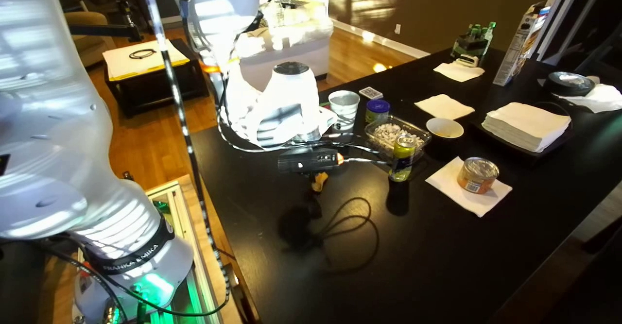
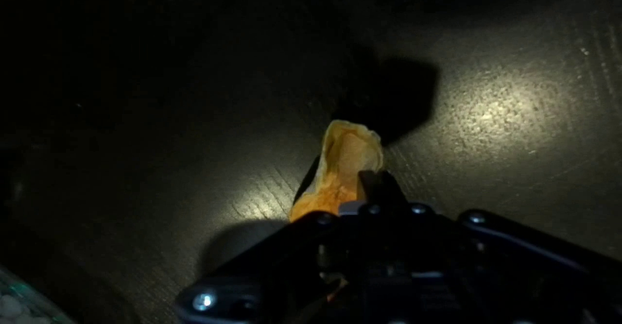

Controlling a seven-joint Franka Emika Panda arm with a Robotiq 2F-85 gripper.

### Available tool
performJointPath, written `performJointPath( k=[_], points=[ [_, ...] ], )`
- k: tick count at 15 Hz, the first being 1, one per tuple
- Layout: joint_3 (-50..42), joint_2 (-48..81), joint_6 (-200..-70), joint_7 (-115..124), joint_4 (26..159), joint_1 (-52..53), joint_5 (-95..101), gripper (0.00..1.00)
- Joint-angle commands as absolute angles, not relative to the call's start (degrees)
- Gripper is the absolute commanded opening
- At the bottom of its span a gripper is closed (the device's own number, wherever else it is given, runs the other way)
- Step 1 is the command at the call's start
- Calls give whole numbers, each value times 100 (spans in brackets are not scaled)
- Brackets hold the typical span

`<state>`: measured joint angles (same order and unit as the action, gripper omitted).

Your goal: Put the yellow object inside the white and yellow packet.

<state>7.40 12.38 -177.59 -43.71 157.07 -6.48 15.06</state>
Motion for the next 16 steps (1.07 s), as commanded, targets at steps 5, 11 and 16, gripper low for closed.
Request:
performJointPath(
  k=[5,11,16],
  points=[
    [679,818,-17464,-4475,15748,-605,1668,3],
    [562,125,-16654,-4535,15796,-310,1753,1],
    [1028,-495,-15757,-5574,15774,-330,1039,1]
  ],
)
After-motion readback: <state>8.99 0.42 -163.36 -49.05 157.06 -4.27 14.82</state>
